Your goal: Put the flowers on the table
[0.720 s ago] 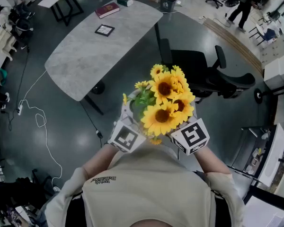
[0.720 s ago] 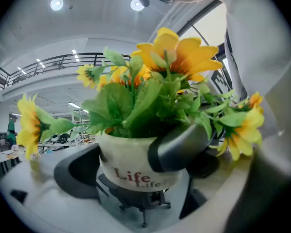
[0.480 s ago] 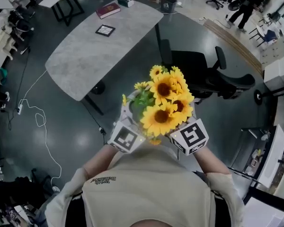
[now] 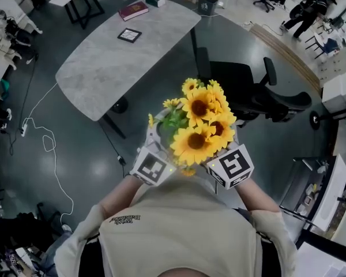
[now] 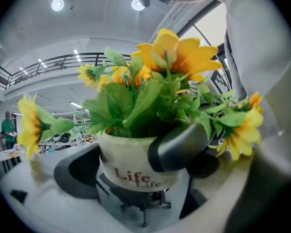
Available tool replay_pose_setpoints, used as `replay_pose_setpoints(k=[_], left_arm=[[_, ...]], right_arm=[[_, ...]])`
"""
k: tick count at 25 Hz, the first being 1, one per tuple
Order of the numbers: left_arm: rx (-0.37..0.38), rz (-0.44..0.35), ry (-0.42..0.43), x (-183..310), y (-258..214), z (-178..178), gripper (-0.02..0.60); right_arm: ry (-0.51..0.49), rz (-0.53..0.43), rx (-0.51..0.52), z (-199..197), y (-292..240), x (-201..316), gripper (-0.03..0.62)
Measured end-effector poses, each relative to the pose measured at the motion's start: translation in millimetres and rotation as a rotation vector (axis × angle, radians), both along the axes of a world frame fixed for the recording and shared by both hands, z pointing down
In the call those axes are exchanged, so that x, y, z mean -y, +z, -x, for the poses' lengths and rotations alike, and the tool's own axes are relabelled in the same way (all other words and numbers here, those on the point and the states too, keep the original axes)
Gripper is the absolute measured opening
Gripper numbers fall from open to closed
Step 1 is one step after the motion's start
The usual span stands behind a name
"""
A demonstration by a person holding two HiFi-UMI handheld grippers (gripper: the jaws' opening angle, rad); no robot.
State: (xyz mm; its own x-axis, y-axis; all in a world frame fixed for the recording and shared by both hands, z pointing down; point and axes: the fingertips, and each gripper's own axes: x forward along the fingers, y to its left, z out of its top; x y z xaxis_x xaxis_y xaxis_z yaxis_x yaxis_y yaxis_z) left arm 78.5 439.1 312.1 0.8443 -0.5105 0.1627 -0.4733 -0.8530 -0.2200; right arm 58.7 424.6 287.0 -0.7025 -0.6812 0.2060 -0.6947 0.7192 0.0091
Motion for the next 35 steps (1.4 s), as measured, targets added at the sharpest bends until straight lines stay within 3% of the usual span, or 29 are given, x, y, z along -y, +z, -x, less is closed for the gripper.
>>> replay_pose_setpoints(k=[19,27,35], left_arm=[[-0.038,0.031,-0.061,13.1,8.7,-39.9,0.506],[-0.013,0.005,-0.064,23.2,15.2,-55.8,0.506],[-0.044,0.005,-0.086,50.9,15.0,-54.4,0.506]], right_arm=[[-0.034,0.008,0.004,-40.0,14.7,11.8,0.520],[-0.045,0.005,0.001,-55.6,20.9,21.4,0.520],[-0.062,-0.029,0.008,-53.6,20.0,48.4,0.520]])
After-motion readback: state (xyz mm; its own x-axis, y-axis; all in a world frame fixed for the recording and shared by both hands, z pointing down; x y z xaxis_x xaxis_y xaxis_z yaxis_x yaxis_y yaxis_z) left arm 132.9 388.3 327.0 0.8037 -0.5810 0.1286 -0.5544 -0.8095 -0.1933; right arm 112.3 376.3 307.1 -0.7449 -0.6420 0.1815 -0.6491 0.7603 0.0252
